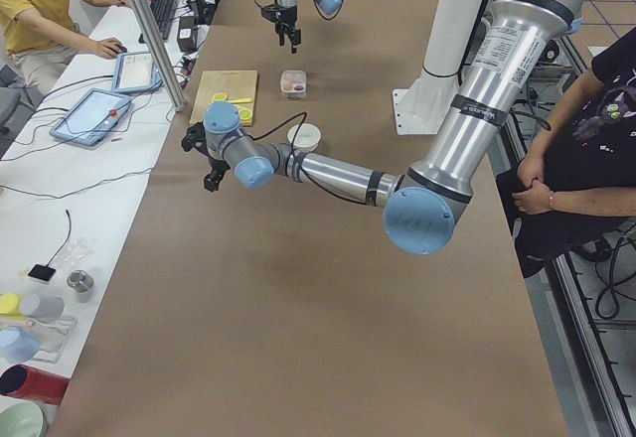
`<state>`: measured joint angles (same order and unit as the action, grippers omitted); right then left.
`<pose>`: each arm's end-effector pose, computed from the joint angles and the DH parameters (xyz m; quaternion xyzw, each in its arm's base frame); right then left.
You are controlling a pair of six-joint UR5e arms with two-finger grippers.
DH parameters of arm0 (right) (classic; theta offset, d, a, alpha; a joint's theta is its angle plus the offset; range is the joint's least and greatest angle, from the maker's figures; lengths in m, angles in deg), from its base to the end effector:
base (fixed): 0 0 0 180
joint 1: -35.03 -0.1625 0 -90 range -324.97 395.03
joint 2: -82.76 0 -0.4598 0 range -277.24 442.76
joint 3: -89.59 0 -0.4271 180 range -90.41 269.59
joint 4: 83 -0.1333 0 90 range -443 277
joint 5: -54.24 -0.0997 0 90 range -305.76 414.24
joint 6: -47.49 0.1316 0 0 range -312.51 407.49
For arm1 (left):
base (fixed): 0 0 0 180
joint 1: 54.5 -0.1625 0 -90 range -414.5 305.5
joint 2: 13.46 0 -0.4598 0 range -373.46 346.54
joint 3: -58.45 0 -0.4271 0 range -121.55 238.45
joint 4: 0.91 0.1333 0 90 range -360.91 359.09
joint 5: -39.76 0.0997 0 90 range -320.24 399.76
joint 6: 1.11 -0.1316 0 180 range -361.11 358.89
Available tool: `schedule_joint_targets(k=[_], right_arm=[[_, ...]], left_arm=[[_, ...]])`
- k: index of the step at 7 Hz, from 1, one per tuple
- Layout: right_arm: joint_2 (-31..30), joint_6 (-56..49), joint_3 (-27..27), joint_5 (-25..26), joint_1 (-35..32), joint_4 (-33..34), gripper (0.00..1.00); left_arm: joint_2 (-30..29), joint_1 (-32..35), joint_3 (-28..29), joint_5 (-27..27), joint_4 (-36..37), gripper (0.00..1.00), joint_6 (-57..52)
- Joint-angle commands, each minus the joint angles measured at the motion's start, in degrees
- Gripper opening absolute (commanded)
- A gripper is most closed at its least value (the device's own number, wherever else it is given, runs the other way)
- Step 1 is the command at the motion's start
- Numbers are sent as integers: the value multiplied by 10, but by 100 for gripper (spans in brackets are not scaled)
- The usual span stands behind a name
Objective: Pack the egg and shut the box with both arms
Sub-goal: 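Swing the clear lid down over the eggs with the right gripper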
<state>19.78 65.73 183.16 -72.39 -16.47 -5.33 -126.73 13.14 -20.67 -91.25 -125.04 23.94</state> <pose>-0.4063 -0.5987 0.3642 0.1666 -0.4224 -0.2686 0.8495 0.2379 -0.7017 0.4892 0.2093 0.4434 0.1181 0.8635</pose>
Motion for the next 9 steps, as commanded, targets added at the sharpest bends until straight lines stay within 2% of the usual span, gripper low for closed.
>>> schedule_joint_targets(k=[1,2,3,5,7,8,9], right_arm=[[-119,-5,20,-20,-104,5,100],[-128,-8,5,-25,-145,2,100],[-128,-7,3,-39,-176,13,100],[-106,-10,4,-62,-234,122,100],[-110,-10,1,-58,-279,134,100],[-111,-16,-17,-63,-300,135,100],[-111,-55,-27,-60,-301,136,100]], left_arm=[[0,20,-8,-28,35,92,-3],[1,45,-7,-56,68,92,-48],[9,72,-8,-57,120,92,-114],[14,117,-7,-52,216,92,-191],[15,141,4,-51,237,94,-192],[26,151,10,-51,247,96,-192],[29,159,32,-51,244,96,-194]])
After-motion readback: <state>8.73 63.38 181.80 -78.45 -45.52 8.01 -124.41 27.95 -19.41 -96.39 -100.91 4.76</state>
